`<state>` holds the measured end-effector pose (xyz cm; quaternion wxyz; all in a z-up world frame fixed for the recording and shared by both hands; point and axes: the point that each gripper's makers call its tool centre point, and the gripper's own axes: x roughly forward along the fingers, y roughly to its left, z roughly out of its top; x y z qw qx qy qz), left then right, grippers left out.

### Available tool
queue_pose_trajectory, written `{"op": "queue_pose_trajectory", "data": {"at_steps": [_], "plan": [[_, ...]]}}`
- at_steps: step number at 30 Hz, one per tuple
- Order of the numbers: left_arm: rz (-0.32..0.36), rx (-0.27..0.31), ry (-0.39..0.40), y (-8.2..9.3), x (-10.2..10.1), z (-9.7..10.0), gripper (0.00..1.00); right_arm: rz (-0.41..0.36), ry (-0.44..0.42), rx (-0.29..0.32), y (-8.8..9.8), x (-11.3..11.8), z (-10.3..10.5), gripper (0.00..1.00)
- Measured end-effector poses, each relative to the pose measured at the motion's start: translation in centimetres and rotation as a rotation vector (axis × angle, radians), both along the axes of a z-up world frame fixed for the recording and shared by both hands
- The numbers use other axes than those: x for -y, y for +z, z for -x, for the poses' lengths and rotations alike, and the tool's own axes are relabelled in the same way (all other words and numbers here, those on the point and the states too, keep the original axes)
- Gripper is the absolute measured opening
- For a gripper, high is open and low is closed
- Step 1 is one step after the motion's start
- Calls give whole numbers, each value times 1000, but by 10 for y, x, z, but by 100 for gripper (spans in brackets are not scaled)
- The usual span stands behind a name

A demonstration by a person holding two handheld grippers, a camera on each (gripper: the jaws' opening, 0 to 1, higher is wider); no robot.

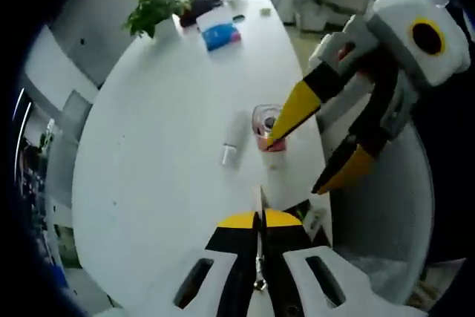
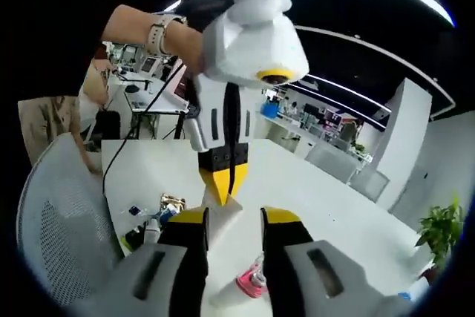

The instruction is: Arrange the skincare products in the storage area until every visible bottle or jar stands upright without overlapping.

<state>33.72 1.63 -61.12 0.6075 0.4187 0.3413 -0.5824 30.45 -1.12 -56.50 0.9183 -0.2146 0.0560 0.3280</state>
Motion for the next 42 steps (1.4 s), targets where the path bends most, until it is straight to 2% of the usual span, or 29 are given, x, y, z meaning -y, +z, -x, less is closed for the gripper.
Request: {"op": "queue_pose_trajectory", "data": {"at_steps": [3,6,8,11,12,13,14,17,21,27,33,35,39,42], "plan": [[0,5,-15,-1,6,4,0,-9,-56,-5,3,27,2,32],[8,8,-23,-1,13,6,0,-59,-81,-60,-4,44,5,37],[11,7,-19,-1,14,6,0,-69,-85,-76,-8,51,5,40],[17,7,-17,-1,21,7,0,-89,-110,-135,-22,67,7,46],[18,6,-18,-1,21,7,0,-95,-111,-140,-24,69,7,50],[20,7,-20,-1,25,10,0,-126,-108,-187,-31,72,9,53],[20,2,-18,-1,26,10,0,-140,-107,-205,-34,73,10,57],[20,-13,-18,-2,33,8,0,-161,-105,-233,-42,79,8,65],[18,-29,-9,-2,35,3,0,-169,-93,-280,-51,81,6,80],[53,-15,-73,-2,40,0,0,-204,-95,-286,-52,83,5,81],[34,-27,-130,-12,36,7,3,-207,-100,-305,-58,83,5,81],[40,-20,-142,-18,35,6,6,-202,-96,-312,-61,83,5,81],[76,-50,-135,-24,36,8,17,-179,-98,-328,-68,85,3,82],[82,-31,-141,-25,36,4,20,-173,-96,-338,-71,85,1,82]]}}
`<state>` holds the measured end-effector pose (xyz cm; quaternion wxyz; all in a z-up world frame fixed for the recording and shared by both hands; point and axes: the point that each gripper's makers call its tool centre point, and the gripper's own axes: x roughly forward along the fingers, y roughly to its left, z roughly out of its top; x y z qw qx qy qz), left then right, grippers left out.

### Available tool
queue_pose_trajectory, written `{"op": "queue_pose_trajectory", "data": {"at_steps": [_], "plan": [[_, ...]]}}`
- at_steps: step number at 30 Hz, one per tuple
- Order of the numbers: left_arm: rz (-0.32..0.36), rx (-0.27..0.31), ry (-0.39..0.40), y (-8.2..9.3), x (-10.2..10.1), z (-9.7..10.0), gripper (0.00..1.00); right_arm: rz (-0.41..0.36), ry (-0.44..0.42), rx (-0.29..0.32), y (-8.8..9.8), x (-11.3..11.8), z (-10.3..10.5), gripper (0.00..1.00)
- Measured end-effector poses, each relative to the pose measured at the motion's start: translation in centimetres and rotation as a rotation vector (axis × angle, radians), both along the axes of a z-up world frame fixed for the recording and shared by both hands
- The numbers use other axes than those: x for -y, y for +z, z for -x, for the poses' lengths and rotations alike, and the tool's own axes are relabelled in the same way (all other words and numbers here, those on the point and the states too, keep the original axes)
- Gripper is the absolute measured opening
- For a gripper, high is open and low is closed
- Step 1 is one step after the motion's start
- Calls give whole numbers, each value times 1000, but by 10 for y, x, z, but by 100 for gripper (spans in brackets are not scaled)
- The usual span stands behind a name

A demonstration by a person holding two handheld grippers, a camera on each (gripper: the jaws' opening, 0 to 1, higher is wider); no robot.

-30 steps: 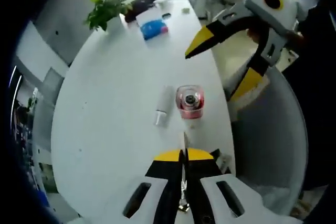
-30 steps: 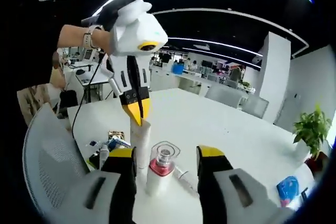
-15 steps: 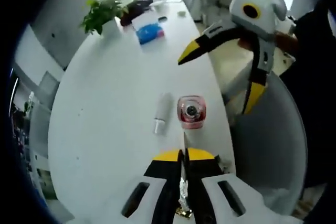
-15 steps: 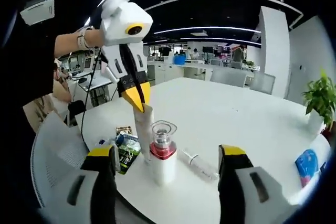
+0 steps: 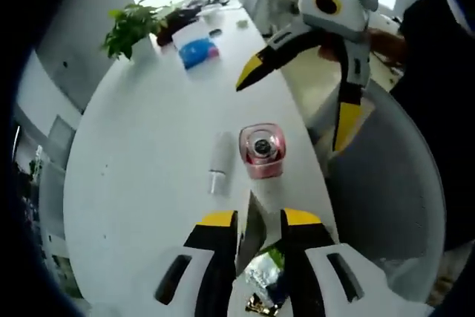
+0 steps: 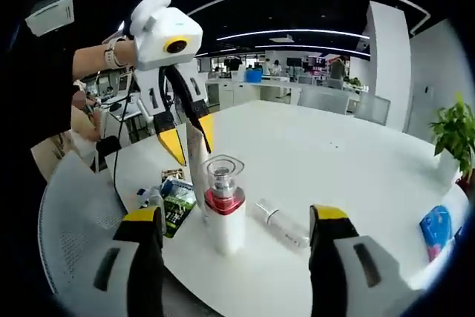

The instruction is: Arrange the skincare products in the storage area until every visible bottle or jar stands upright without overlapping.

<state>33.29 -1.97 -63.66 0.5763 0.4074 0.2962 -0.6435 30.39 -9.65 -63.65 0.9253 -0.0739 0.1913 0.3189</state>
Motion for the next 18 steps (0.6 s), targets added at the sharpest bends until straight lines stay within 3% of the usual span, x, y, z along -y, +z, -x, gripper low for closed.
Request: {"op": "queue_pose_trajectory", "data": {"at_steps": [3,7,12,16,18], "plan": [[40,-10,7,4,2,-2,21,2,12,-7,-2,-3,-1,82],[100,-3,15,8,3,-6,34,18,38,-13,-6,-5,-2,81],[191,-60,86,9,-14,-8,52,57,54,-37,-22,4,-7,78],[222,-68,153,-5,-33,-12,48,51,69,-57,-31,5,-10,73],[289,-91,179,-15,-35,-10,47,47,96,-66,-37,1,-11,72]]}}
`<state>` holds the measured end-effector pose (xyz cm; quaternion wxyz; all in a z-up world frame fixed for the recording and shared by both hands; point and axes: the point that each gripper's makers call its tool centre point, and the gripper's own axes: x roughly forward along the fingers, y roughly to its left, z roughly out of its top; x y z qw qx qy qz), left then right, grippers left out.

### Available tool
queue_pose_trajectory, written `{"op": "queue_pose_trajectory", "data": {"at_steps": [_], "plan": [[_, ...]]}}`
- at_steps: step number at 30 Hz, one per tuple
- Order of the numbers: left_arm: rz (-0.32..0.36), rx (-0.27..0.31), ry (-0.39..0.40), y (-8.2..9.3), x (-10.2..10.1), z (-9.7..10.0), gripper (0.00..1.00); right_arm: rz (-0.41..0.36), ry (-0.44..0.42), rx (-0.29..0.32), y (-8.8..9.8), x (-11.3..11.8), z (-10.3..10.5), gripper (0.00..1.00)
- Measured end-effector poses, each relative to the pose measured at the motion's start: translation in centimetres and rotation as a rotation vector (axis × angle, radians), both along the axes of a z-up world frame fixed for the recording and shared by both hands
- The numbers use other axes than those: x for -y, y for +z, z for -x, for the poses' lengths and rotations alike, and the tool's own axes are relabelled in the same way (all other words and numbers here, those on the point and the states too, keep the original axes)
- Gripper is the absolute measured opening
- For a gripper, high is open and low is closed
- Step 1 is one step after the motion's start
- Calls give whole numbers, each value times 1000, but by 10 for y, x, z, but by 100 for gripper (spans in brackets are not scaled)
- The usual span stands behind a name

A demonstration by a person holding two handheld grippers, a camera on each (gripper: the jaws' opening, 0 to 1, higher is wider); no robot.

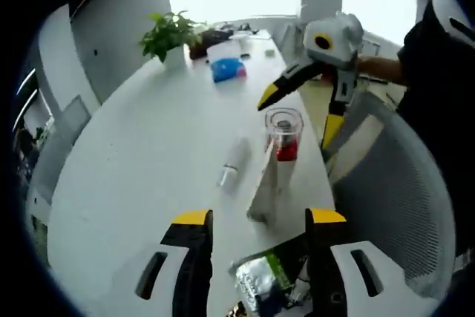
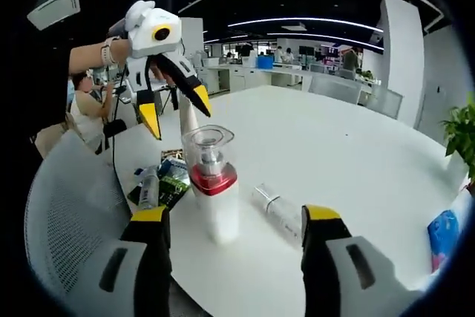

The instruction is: Arrange the skincare products in the storage area until every visible bottle or jar stands upright without overlapping.

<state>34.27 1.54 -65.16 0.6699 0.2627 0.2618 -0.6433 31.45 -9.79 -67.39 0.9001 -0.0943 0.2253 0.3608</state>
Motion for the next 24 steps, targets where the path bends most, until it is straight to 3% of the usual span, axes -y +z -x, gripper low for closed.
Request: {"op": "queue_pose_trajectory", "data": {"at_steps": [2,3,5,8,9,12,17,20,24], "plan": [[44,-29,-1,-10,-1,5,48,-24,22,-20,-5,-5,0,68],[56,-36,15,-23,-2,6,48,-27,22,-39,-12,-8,-3,67],[40,-33,40,-39,-3,6,45,-5,36,-40,-20,-12,-4,64],[54,-13,69,-49,-1,2,39,11,40,-40,-29,-16,-8,56],[64,-41,95,-55,0,1,36,10,39,-46,-32,-15,-9,54],[115,-59,104,-58,6,0,30,-14,44,-101,-42,-20,-7,50],[151,-50,79,-60,14,0,30,-6,53,-110,-49,-26,-7,40],[159,-46,79,-60,17,-2,21,-13,52,-93,-48,-30,-11,36],[163,-31,59,-59,19,-1,20,-10,70,-100,-47,-33,-12,35]]}}
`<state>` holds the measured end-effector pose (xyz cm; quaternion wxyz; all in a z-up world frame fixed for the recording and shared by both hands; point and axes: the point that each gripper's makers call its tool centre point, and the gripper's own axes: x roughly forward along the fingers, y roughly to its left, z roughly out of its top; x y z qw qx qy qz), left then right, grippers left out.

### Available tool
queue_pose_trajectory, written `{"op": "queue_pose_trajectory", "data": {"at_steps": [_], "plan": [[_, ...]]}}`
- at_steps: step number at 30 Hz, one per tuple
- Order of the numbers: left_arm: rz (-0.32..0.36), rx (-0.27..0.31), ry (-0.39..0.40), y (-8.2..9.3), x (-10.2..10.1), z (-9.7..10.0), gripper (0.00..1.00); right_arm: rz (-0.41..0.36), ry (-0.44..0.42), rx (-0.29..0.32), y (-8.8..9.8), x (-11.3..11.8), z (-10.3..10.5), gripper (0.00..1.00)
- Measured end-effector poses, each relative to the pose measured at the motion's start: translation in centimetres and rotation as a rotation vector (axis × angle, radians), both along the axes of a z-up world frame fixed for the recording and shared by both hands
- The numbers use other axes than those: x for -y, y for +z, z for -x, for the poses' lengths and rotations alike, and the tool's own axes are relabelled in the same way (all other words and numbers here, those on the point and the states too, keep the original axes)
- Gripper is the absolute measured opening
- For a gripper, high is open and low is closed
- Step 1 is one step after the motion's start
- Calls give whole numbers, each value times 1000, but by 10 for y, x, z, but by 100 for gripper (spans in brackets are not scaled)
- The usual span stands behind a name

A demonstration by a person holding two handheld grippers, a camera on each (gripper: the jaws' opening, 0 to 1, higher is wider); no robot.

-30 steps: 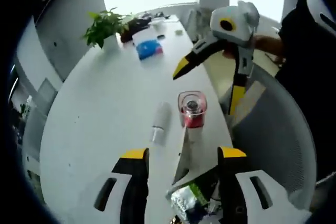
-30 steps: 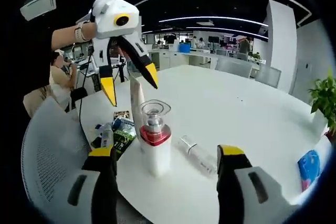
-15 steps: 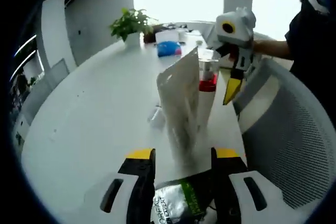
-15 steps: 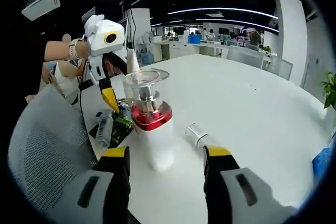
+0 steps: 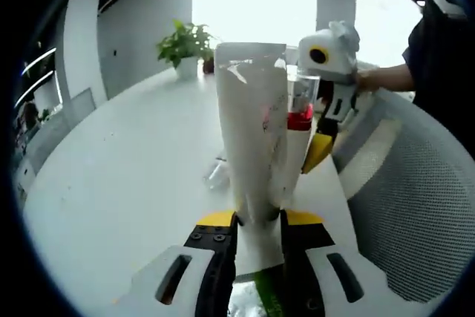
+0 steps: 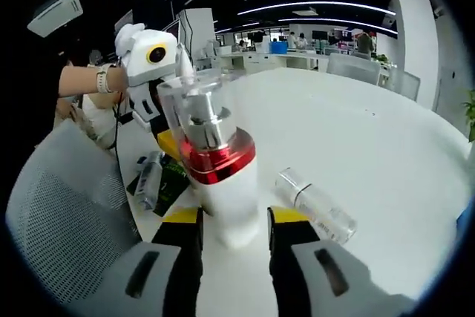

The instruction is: Arrange the skincare products in the storage area until every visible bottle or jar stands upright without overlapping.

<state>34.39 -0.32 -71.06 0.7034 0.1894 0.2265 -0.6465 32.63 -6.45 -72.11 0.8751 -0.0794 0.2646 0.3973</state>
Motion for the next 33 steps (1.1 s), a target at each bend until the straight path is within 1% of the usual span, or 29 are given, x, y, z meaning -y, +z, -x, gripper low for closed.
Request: {"op": "queue_pose_trajectory", "data": {"at_steps": [5,9,11,16,19,21,25,27,29,33], "plan": [[15,-13,22,1,0,0,19,5,15,2,-2,0,0,33],[13,-7,43,2,0,3,19,14,30,13,-4,0,0,29],[14,2,54,1,2,4,19,10,32,15,-4,0,-1,29],[39,-1,78,1,9,7,19,7,57,18,-5,-1,-4,29],[37,2,96,1,12,7,19,15,79,31,-4,-2,-4,29],[35,1,124,1,13,8,19,20,95,27,-5,-2,-4,29],[43,6,134,0,15,10,19,0,124,23,-4,0,-5,29],[40,4,148,0,16,9,19,-8,126,8,-4,0,-5,28],[41,-5,160,0,16,9,19,-8,139,13,-4,-1,-5,28],[41,-3,174,0,17,10,19,0,153,19,-4,-2,-8,28]]}}
